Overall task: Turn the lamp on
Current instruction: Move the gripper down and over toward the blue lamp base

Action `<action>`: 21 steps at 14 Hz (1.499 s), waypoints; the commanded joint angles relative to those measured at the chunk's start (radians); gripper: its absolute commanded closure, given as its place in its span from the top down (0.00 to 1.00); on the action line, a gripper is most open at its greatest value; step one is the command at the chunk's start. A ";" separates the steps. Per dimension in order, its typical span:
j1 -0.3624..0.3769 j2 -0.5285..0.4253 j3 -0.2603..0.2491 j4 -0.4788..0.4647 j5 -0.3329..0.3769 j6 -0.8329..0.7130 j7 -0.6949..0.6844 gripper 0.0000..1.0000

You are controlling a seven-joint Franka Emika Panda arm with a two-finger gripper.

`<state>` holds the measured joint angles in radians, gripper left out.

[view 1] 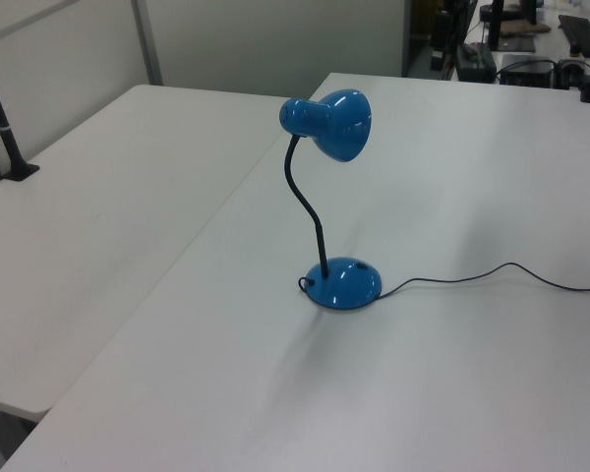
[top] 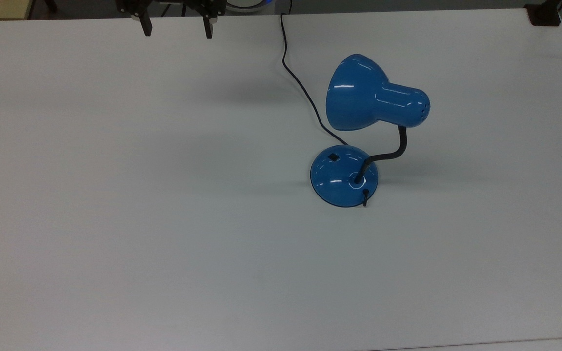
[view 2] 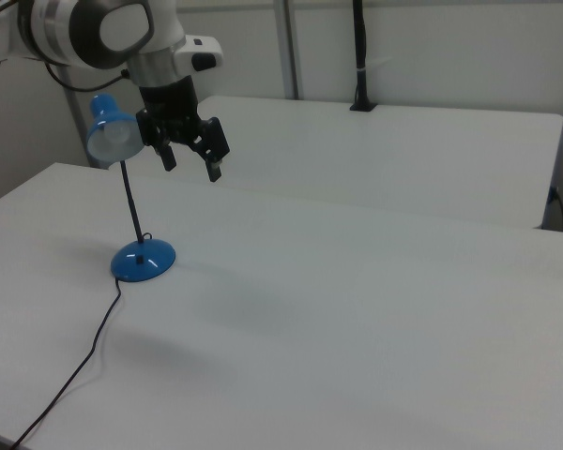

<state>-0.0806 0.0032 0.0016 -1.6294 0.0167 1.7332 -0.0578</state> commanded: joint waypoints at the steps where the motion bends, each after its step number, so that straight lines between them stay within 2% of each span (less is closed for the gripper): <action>1: 0.008 0.003 -0.003 0.013 -0.012 -0.026 -0.010 1.00; 17: 0.004 0.000 -0.003 0.013 -0.012 -0.034 -0.022 1.00; 19: 0.002 0.000 -0.003 -0.006 -0.011 -0.035 -0.087 1.00; 21: 0.004 -0.002 -0.003 -0.027 -0.012 -0.049 -0.248 1.00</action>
<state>-0.0793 0.0052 0.0012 -1.6333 0.0167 1.7237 -0.1243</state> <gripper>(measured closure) 0.000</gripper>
